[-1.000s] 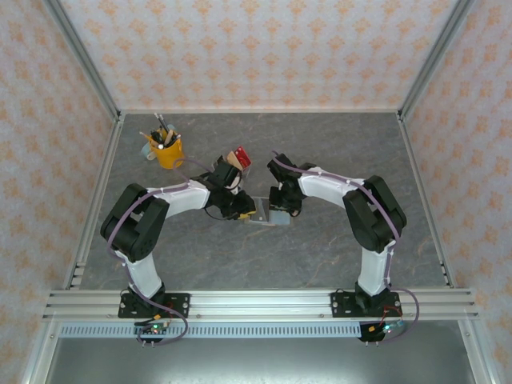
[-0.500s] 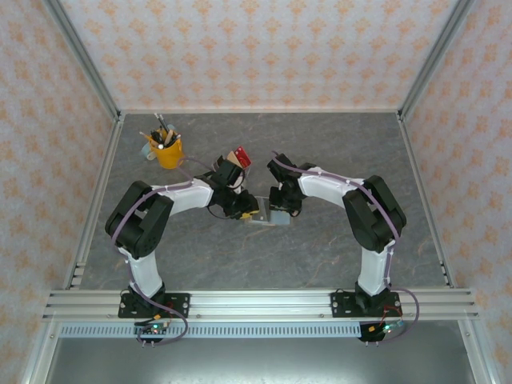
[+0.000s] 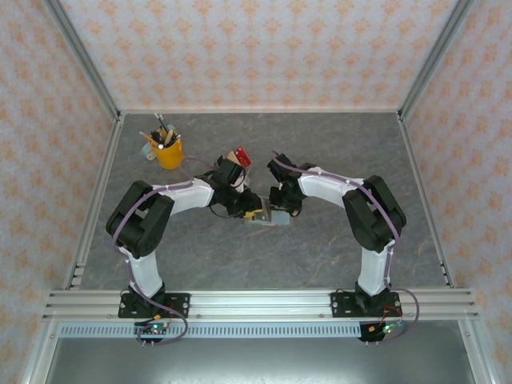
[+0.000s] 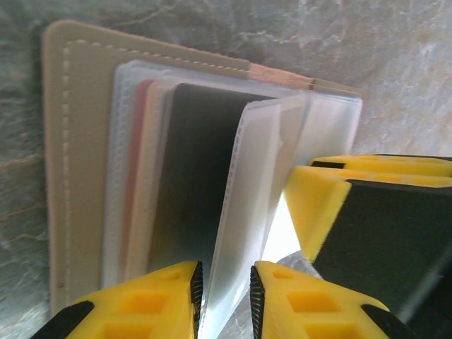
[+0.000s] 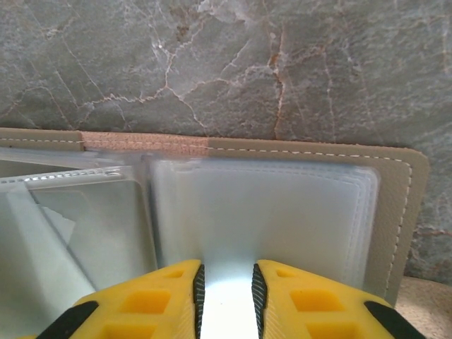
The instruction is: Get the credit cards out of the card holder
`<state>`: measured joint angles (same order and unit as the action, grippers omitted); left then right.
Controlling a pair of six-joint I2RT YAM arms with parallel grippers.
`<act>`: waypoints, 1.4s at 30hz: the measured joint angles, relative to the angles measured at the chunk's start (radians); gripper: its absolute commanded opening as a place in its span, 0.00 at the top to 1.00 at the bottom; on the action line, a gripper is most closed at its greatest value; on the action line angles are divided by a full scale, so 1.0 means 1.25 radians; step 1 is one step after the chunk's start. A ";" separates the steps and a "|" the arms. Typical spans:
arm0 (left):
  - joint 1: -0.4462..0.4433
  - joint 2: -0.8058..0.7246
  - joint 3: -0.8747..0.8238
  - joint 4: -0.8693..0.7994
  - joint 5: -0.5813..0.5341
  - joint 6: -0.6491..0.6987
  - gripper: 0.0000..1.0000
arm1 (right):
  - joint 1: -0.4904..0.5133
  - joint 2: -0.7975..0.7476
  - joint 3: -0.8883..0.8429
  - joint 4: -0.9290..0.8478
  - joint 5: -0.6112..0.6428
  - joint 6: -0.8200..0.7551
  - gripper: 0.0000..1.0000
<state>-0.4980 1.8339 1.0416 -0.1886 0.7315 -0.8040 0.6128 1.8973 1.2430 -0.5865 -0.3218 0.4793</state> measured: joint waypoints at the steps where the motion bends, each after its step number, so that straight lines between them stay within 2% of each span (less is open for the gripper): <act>1: 0.000 0.000 0.000 0.003 0.004 0.000 0.72 | 0.000 0.000 0.000 0.000 0.000 0.000 0.73; 13: -0.016 0.000 0.000 0.059 0.040 -0.022 0.70 | 0.000 -0.039 -0.034 0.026 0.001 0.025 0.71; 21: -0.047 0.000 0.004 0.120 0.044 -0.063 0.71 | -0.030 -0.200 -0.112 0.051 0.038 0.068 0.71; 27: -0.076 0.024 0.046 0.125 0.044 -0.072 0.67 | -0.068 -0.292 -0.155 0.070 0.065 0.087 0.70; 35: -0.085 0.069 0.078 0.099 0.019 -0.084 0.63 | -0.070 -0.302 -0.167 0.086 0.054 0.089 0.71; 42: -0.071 0.041 0.085 0.015 -0.037 -0.059 0.68 | -0.066 -0.258 -0.156 0.088 0.011 0.080 0.78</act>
<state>-0.5873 1.8847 1.1477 -0.1703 0.6849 -0.8780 0.5301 1.5753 1.0477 -0.4770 -0.3077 0.5793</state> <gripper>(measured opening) 0.331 0.230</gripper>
